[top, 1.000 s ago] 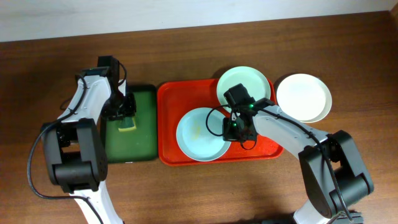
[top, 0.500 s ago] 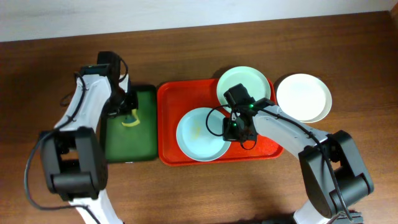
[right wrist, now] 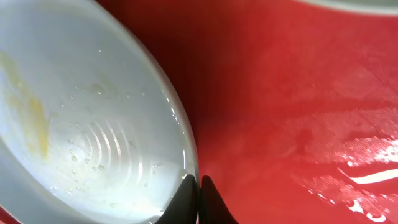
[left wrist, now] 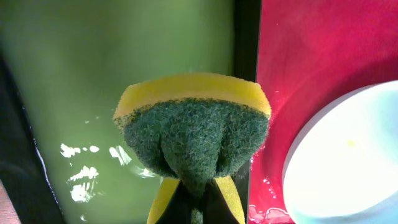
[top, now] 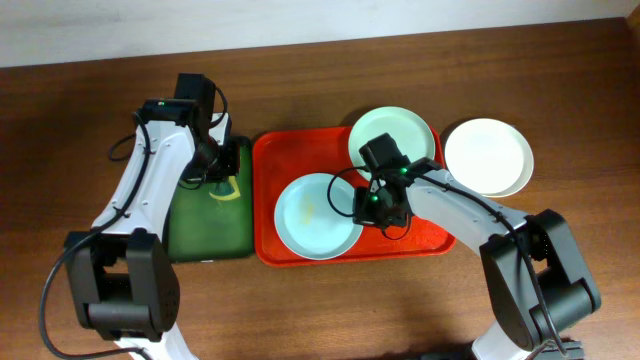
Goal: Clean dirty plates on tray and stack at the side
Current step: 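Scrub the pale blue plate with the sponge in left gripper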
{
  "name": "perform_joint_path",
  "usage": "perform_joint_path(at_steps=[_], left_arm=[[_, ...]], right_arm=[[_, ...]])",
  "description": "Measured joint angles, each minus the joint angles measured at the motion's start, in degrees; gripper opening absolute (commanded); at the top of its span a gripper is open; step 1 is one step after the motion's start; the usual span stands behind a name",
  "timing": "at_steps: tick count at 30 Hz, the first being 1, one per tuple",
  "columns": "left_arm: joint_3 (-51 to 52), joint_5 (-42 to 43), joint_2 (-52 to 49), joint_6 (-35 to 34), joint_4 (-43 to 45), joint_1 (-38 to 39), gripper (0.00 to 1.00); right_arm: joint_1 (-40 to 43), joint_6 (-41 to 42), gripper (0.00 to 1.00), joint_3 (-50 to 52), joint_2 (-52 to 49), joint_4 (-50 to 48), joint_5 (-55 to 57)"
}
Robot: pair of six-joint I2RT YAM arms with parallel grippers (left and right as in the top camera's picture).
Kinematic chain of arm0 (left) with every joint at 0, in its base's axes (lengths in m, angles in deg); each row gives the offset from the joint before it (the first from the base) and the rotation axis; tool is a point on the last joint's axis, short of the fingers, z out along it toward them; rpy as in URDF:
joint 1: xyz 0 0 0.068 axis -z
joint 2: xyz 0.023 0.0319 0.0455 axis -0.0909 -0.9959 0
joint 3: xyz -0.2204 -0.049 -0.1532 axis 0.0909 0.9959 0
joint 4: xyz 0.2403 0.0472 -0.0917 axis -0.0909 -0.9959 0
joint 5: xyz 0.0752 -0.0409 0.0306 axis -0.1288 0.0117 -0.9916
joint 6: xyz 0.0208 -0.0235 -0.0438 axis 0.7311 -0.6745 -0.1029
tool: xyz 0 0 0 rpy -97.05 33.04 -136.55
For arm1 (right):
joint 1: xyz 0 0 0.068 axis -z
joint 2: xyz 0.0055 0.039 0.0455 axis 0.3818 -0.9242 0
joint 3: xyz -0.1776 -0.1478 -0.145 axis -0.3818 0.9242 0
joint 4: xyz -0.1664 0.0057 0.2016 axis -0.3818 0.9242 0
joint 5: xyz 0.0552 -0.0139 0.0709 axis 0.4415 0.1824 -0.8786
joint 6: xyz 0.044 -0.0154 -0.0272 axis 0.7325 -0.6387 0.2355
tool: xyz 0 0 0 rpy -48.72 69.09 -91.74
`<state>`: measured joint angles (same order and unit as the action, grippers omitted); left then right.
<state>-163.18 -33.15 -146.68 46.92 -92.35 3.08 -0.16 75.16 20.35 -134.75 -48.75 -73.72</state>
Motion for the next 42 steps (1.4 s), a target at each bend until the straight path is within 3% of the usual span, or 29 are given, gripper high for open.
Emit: perform_joint_path(at_steps=[2,7,9,10,11,37,38,39,40,42], left_arm=[[0.0,0.0,0.0,0.0,0.0,0.0,0.00],[0.0,0.0,0.0,0.0,0.0,0.0,0.00],[0.0,0.0,0.0,0.0,0.0,0.0,0.00],[0.0,0.0,0.0,0.0,0.0,0.0,0.00],[0.0,0.0,0.0,0.0,0.0,0.0,0.00],[0.0,-0.3,0.0,0.0,1.1,0.0,0.00],[0.0,-0.3,0.0,0.0,1.2,0.0,0.00],[0.0,-0.3,0.0,0.0,1.5,0.0,0.00],[0.0,-0.3,0.0,0.0,1.6,0.0,0.00],[0.0,-0.3,0.0,0.0,1.7,0.0,0.00]], right_arm=[[0.0,0.7,0.27,0.0,0.0,-0.4,-0.3],[-0.1,1.1,0.29,0.0,0.0,-0.6,-0.1],[-0.1,1.1,0.26,0.1,0.0,-0.9,0.8],[-0.1,1.2,0.07,0.1,0.0,-1.2,1.3],[-0.1,1.0,0.04,0.1,0.0,-1.6,1.5],[-0.2,3.8,0.04,0.2,0.0,-4.1,-2.0],[-0.2,3.9,0.05,0.2,0.0,-4.1,-2.1],[-0.4,3.9,0.17,0.2,0.0,-4.3,-2.1],[-0.6,3.9,0.22,0.2,0.0,-4.4,-2.1],[-0.8,4.3,0.25,0.2,0.0,-4.7,-2.1]])
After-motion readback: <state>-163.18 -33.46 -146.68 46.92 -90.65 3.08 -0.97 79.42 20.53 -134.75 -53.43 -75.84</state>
